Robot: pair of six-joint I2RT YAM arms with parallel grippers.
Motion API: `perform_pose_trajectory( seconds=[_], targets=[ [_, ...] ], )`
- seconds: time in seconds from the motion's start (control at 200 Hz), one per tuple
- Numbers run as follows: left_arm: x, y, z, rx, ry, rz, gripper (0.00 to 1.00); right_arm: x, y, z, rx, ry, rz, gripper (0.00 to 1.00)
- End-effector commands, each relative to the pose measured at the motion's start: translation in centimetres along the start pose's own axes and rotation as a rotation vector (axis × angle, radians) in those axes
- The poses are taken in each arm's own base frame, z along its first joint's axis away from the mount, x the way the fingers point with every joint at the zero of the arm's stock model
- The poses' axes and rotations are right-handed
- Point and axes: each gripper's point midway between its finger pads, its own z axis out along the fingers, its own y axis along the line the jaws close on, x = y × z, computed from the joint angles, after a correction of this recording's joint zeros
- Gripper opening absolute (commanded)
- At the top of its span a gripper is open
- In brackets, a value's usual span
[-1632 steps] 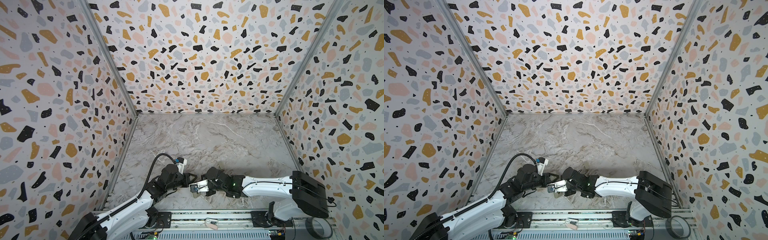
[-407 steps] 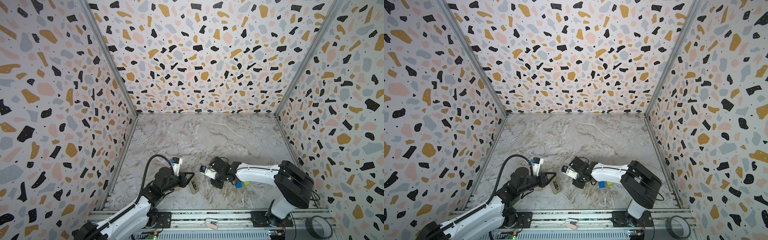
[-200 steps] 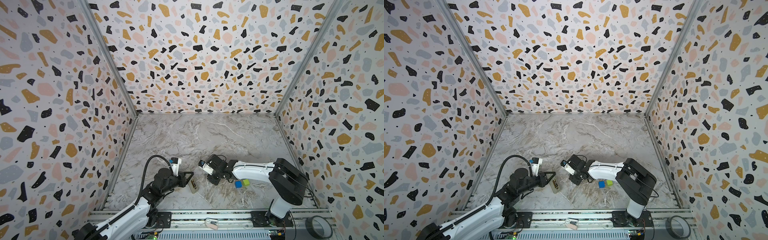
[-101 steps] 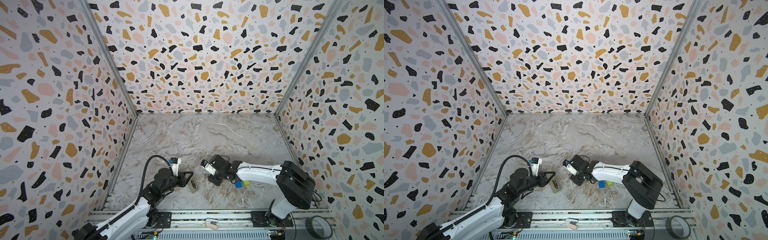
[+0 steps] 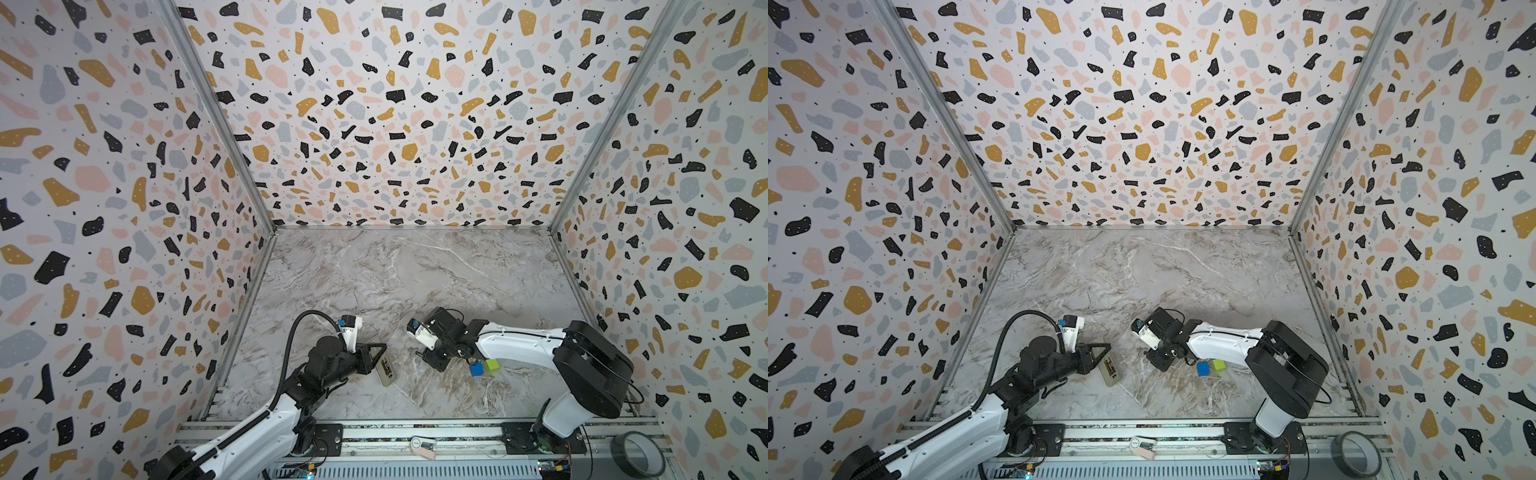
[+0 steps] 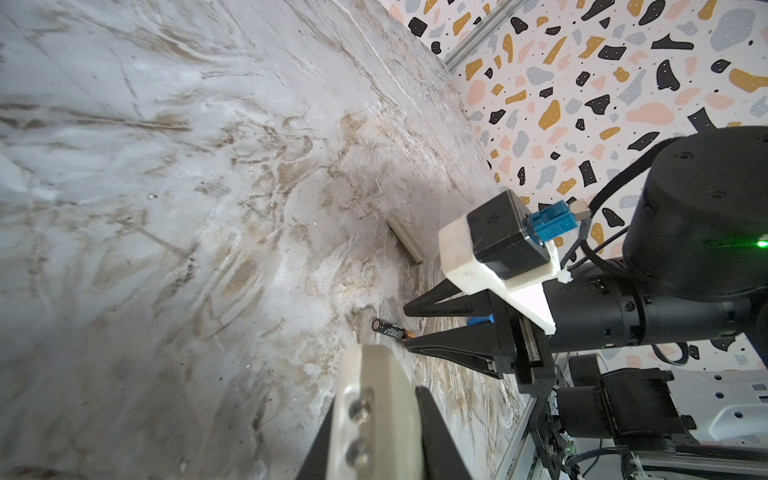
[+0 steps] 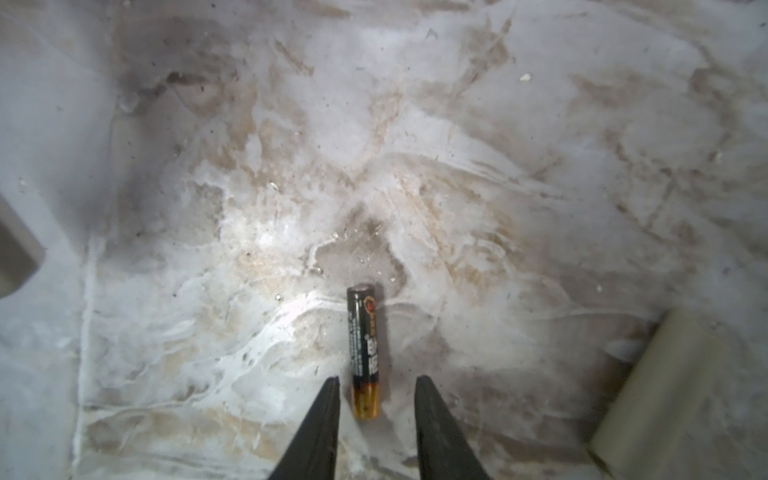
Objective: Load the batteries into the remote control
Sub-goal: 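Lower the right gripper and grasp the AA battery upright, then lift the AA battery and carry it to the remote held by the left gripper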
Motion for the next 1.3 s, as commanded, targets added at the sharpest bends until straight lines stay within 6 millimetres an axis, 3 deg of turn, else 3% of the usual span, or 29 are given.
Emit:
perform_pose_trajectory(
  seconds=[0.0, 0.596, 0.821, 1.046, 1.292],
  targets=[
    [-1.2, -1.0, -0.1, 0.028, -0.041, 0.03, 0.0, 0.9, 0.4, 0.1, -0.017, 0.038, -0.012, 0.28],
    [-1.7, -1.0, 0.0, 0.033, -0.065, 0.014, 0.0, 1.5, 0.9, 1.0, -0.024, 0.074, -0.045, 0.12],
    [-2.2, -1.1, 0.0, 0.04, -0.089, -0.008, 0.0, 1.3, 1.6, 0.7, -0.041, 0.063, -0.085, 0.01],
    [-3.2, -1.2, -0.1, 0.057, -0.155, -0.052, 0.0, -0.7, 2.1, -1.2, -0.038, -0.021, -0.092, 0.0],
    [-4.2, -1.0, -0.4, 0.047, -0.217, -0.075, 0.0, -4.1, 3.0, -5.8, -0.029, -0.183, -0.071, 0.0]
  ],
)
